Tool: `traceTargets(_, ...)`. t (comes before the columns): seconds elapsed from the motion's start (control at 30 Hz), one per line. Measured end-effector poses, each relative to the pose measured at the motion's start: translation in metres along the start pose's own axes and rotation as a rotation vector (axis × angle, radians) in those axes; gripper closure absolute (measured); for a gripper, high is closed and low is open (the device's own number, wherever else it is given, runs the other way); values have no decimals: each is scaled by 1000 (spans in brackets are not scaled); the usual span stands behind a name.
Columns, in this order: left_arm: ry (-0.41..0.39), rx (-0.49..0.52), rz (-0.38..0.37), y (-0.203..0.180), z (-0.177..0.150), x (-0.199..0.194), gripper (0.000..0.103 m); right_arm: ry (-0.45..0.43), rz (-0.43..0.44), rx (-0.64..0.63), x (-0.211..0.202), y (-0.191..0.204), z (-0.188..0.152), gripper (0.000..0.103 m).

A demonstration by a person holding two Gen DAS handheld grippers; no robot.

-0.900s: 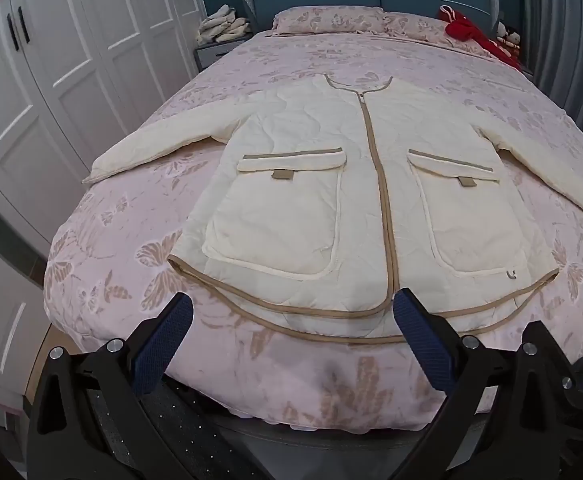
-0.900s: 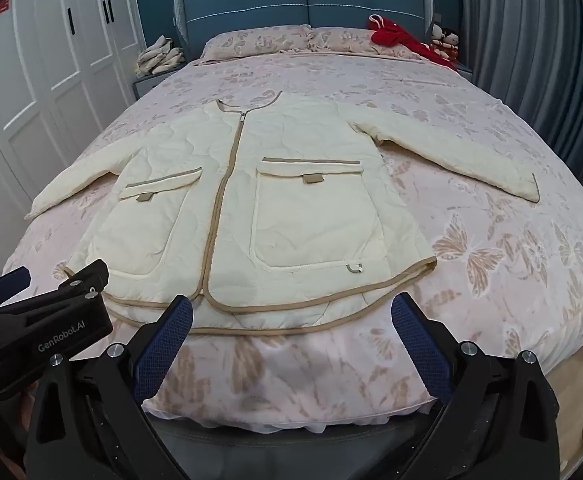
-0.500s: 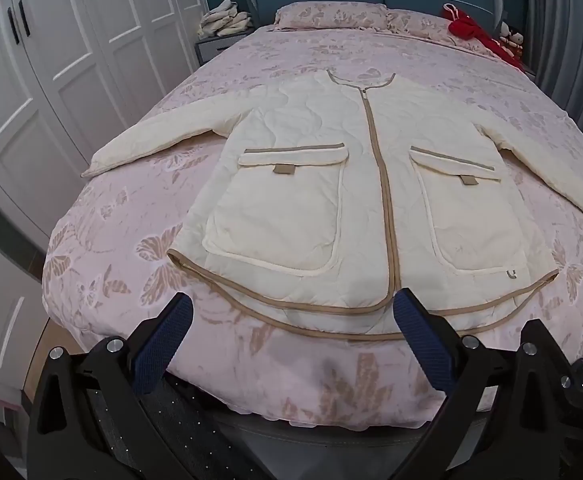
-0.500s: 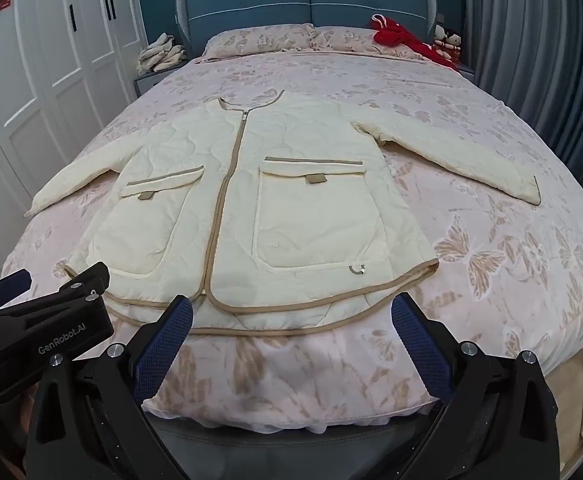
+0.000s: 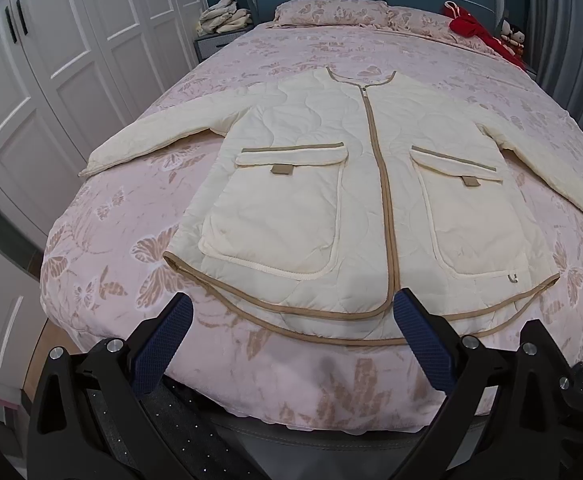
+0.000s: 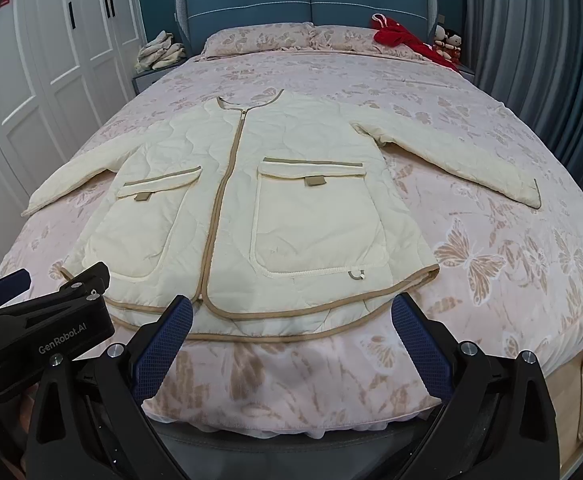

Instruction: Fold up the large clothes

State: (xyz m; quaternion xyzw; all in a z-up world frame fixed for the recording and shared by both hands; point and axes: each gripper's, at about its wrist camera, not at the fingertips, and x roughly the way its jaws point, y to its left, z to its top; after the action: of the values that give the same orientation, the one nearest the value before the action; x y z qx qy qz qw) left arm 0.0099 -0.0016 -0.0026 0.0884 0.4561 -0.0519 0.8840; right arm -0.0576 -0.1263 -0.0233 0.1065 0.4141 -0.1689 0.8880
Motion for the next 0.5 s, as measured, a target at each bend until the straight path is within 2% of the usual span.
traceTargets(0.5,1,-7,3,1,3,2,5,2,0,2,1,-1,1,5)
